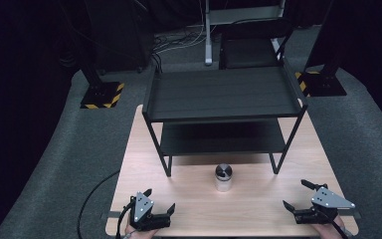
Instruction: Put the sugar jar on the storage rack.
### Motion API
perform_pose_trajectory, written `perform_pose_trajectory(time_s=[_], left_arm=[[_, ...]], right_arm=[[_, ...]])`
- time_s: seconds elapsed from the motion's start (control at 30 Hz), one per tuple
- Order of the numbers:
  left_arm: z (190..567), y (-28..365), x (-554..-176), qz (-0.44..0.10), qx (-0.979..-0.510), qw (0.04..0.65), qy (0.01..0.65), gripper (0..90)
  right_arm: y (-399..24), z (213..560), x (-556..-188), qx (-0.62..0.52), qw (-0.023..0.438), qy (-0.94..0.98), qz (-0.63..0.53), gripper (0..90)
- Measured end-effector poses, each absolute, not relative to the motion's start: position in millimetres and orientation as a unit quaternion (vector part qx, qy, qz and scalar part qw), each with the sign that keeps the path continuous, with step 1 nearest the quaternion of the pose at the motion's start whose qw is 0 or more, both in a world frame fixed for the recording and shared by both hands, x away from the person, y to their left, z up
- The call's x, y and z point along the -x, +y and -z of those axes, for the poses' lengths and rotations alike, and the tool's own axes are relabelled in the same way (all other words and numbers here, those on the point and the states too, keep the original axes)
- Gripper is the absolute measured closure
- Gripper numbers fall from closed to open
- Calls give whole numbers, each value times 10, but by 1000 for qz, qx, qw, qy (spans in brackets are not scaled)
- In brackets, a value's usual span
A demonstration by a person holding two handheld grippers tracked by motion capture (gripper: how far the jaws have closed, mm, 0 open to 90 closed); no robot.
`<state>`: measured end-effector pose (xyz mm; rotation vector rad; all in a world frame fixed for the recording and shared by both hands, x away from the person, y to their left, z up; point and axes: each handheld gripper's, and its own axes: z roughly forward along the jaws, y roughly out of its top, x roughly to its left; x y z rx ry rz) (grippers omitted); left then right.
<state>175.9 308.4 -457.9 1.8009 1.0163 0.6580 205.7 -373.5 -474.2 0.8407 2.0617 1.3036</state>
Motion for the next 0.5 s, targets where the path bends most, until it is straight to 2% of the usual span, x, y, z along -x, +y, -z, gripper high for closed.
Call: perform_pose_trajectory(time_s=[0.5], left_arm=[[4554,2888,-1926,-234,-756,487,369,16]], right_arm=[[-3759,4756,-2067,-320,271,764,-491,5]])
